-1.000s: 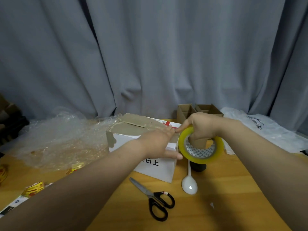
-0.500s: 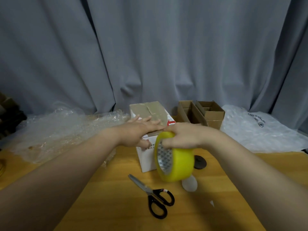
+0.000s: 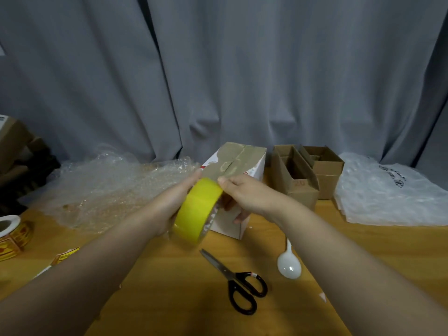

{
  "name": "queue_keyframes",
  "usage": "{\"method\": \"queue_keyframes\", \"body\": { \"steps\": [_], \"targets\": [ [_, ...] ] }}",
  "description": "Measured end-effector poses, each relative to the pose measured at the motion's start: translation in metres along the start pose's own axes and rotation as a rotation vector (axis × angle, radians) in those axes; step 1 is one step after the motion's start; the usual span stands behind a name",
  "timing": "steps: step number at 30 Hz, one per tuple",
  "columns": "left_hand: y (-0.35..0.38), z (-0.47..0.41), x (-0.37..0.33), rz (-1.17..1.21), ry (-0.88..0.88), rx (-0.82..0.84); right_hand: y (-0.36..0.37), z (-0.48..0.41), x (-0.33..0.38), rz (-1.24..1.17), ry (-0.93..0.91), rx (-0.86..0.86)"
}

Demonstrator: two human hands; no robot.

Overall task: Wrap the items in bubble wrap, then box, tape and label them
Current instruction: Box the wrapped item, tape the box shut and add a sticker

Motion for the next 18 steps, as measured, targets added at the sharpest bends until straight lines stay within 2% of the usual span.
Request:
{"method": "queue_keyframes", "body": {
  "steps": [2, 4, 5, 7, 8, 9, 10, 12, 18],
  "targets": [
    [-0.01, -0.002, -0.007, 0.051, -0.034, -0.025, 0.005, -0.007, 0.008, 0.032, 0.043, 0.004],
    [-0.023, -0.007, -0.013, -0.098, -0.014, -0.097, 0.002, -0.016, 0.019, 0.132, 0.051, -0.04],
    [-0.029, -0.01, -0.015, -0.19, 0.004, -0.138, -0.005, -0.024, 0.026, 0.205, 0.014, -0.158],
    [-0.033, -0.012, -0.02, -0.313, 0.041, -0.178, -0.024, -0.038, 0.035, 0.308, -0.101, -0.511],
    [-0.033, -0.012, -0.023, -0.343, 0.05, -0.183, -0.025, -0.044, 0.036, 0.326, -0.159, -0.581],
    [-0.033, -0.011, -0.025, -0.357, 0.059, -0.182, -0.018, -0.052, 0.034, 0.351, -0.194, -0.539],
    [-0.032, -0.01, -0.027, -0.358, 0.066, -0.178, -0.007, -0.061, 0.028, 0.391, -0.202, -0.423],
    [-0.035, -0.011, -0.027, -0.382, 0.071, -0.179, 0.009, -0.072, 0.015, 0.472, -0.157, -0.276],
    [-0.036, -0.015, -0.026, -0.513, 0.184, -0.266, 0.002, -0.097, 0.012, 0.573, -0.062, -0.287]
  ]
}}
Point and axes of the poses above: each hand's wrist, its own z-axis away from the middle knuckle, its own y-axis out of the palm, x = y × z, the point moved 5 cm from there along -z, towards the middle knuckle, and after that the axes turned 12 degrees about y, right-handed, at the moved point
